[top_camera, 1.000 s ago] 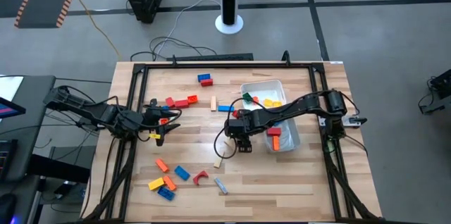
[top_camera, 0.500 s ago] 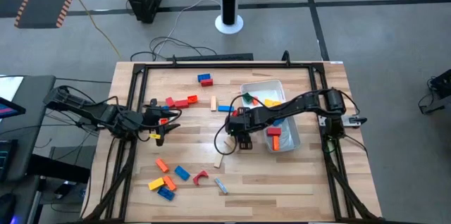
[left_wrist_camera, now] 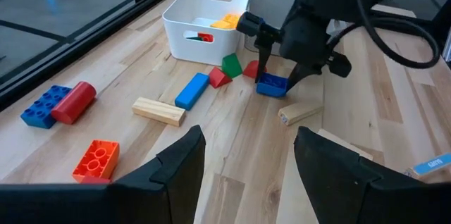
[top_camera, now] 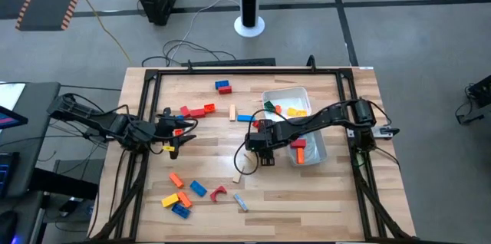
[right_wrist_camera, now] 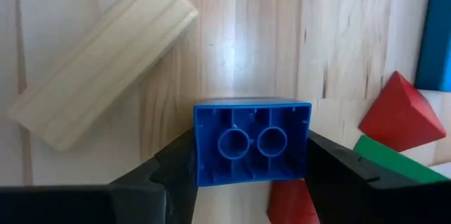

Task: Sort blocks by size
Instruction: Put the small blue game piece into the white bin

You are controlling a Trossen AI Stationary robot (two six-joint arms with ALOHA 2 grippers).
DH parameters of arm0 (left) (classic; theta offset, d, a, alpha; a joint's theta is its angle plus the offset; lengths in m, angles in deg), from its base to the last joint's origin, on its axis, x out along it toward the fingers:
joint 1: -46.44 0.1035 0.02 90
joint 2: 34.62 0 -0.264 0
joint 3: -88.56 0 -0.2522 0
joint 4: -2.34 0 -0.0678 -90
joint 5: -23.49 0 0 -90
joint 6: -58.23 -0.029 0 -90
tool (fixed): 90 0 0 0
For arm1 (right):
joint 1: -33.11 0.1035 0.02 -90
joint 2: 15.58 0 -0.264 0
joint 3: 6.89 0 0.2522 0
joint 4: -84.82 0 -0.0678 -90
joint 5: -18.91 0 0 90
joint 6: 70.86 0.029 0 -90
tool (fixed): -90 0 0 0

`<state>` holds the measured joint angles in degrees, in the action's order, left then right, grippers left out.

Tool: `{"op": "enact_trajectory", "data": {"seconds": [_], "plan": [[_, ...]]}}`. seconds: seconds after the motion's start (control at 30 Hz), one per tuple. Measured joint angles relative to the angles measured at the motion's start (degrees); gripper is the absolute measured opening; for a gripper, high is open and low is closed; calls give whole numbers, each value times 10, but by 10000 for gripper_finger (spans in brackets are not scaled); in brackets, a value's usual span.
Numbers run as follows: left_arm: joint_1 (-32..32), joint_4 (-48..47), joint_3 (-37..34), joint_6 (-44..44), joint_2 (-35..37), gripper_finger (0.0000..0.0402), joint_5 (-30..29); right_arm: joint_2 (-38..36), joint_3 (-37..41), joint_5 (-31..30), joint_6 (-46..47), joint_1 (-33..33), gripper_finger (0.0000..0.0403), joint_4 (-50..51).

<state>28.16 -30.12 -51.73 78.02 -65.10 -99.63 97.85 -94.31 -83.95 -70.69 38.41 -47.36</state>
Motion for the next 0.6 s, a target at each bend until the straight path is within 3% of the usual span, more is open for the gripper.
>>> {"op": "enact_trajectory", "data": {"seconds": [0.27, 0.47, 0.6], "plan": [[0, 0, 0, 1, 0, 208, 0, -18, 0, -22, 2, 13, 235, 25], [0, 0, 0, 3, 0, 208, 0, -71, 0, -25, 12, 9, 235, 42], [0, -2, 0, 4, 0, 208, 0, -117, -1, -63, 13, 8, 235, 63]]}}
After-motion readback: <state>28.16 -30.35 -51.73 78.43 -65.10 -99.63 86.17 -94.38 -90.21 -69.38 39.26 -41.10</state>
